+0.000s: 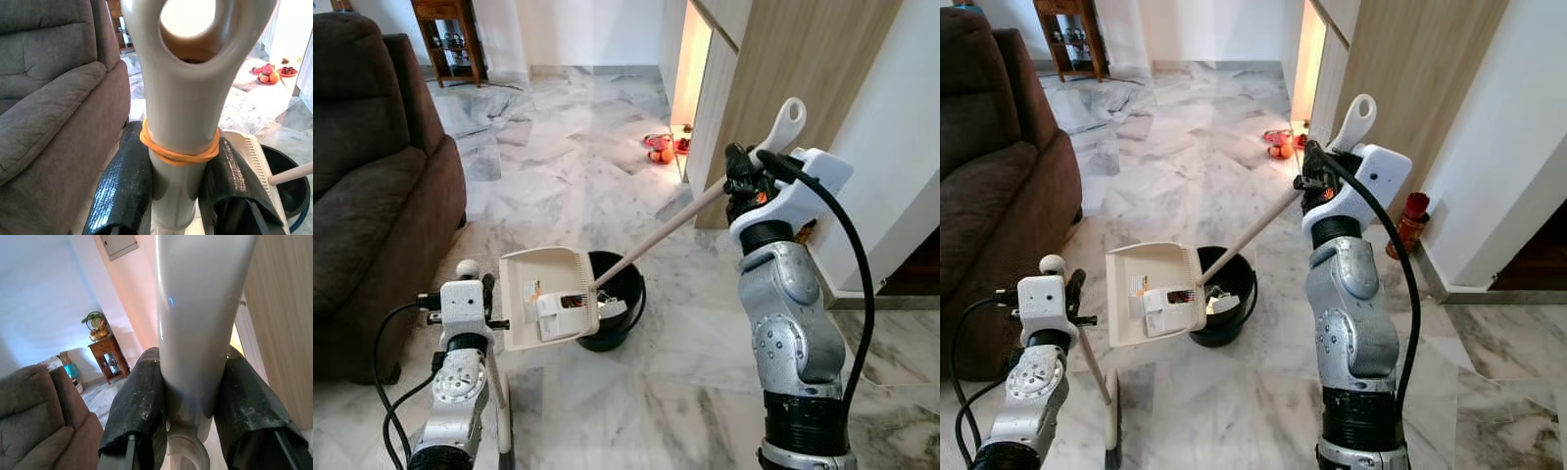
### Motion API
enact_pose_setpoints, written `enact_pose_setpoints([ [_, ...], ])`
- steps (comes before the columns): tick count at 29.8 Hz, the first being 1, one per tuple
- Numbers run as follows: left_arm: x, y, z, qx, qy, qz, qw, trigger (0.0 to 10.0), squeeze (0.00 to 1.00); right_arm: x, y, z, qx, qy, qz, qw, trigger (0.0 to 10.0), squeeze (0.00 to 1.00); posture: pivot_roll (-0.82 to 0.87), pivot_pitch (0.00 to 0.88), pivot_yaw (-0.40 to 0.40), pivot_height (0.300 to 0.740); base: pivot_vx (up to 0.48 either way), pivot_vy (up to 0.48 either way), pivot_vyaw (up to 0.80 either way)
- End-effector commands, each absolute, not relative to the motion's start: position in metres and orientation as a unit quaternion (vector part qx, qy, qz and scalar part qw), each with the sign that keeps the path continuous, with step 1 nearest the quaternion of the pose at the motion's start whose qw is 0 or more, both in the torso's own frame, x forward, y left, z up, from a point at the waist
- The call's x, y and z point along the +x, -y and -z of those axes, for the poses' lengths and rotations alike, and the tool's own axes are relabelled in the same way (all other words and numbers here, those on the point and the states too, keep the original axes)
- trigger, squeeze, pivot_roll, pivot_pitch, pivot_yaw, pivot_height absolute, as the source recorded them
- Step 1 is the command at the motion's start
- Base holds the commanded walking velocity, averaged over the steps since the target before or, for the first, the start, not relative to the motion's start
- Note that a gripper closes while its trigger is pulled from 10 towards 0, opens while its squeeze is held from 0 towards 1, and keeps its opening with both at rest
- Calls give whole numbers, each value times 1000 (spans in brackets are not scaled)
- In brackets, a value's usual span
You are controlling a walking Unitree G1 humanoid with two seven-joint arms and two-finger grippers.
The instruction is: Sweep floor
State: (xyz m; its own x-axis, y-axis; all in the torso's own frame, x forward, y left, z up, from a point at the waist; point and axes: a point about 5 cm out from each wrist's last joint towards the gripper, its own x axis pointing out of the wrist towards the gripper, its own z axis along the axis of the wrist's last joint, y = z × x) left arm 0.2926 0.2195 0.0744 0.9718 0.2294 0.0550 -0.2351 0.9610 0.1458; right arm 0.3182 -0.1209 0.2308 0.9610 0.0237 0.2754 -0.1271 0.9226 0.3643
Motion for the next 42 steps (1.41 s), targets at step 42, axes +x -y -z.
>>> enact_pose_setpoints([
  [42, 291, -228, -84, 91, 42, -134, 986, 10000, 0, 319, 118, -249, 218, 187, -50, 956, 10000, 0, 111, 0, -3, 740, 284, 0, 81],
])
